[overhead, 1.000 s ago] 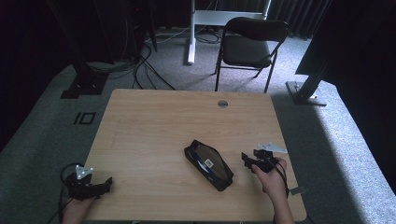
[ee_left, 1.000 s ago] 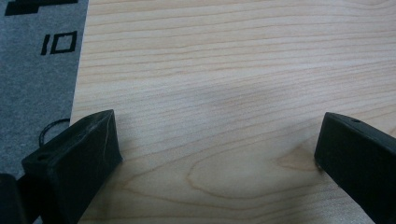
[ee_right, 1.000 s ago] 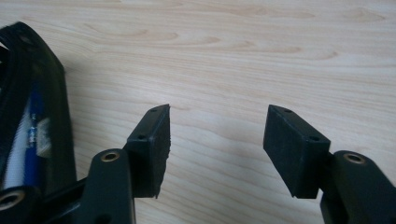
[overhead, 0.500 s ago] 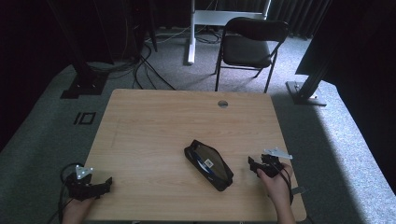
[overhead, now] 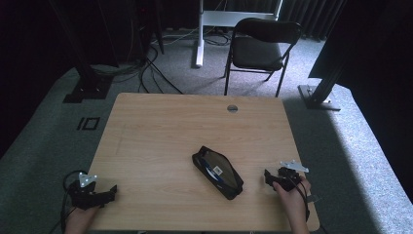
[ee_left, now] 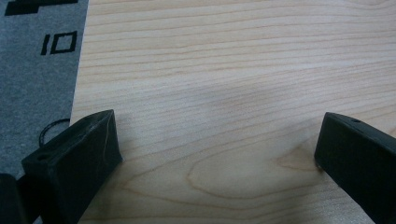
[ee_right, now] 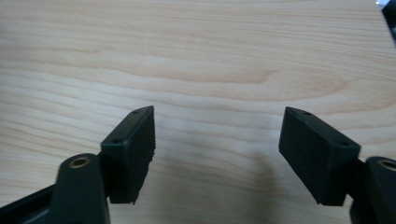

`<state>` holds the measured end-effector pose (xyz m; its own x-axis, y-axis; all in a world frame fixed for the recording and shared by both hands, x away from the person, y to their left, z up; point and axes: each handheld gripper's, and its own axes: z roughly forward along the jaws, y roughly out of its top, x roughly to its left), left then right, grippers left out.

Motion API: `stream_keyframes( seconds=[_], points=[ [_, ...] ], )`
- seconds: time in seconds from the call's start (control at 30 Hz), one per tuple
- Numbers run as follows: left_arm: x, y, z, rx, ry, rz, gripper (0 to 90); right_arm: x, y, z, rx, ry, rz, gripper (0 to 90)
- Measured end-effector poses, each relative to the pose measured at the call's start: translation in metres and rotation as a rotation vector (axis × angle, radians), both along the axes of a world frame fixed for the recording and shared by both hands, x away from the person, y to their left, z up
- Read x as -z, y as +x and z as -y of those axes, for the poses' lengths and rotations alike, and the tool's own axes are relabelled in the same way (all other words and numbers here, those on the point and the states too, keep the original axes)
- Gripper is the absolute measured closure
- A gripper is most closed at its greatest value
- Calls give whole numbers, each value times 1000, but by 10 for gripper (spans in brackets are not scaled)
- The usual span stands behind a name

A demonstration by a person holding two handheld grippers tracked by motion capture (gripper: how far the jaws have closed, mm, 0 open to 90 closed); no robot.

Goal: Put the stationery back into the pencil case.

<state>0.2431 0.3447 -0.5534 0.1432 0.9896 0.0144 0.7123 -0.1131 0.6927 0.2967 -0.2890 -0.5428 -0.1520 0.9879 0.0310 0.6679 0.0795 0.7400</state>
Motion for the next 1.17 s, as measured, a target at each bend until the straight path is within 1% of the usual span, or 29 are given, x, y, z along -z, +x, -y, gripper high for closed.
stream_keyframes(
  seconds=[0.07,0.17,0.3,0.37,0.43,0.5,0.57,0.63,1.17],
  points=[
    [0,0,0,0,0,0,3,2,-1,2,26,1,-10,238],
    [0,0,0,1,0,0,3,5,-4,5,34,-16,-11,215],
    [0,0,0,0,0,0,3,7,-7,8,47,-17,-14,199],
    [0,0,0,0,0,0,3,10,-8,9,60,-11,-37,193],
    [0,0,0,0,0,0,3,12,-9,10,70,-16,-29,153],
    [0,0,0,0,0,0,3,15,-9,10,81,-12,-11,137],
    [0,0,0,0,0,0,3,15,-11,10,107,-14,-10,134],
    [0,0,0,0,0,0,2,15,-12,10,118,-14,-14,128],
    [0,0,0,1,0,0,2,15,-11,11,121,-13,-14,123]
  ],
)
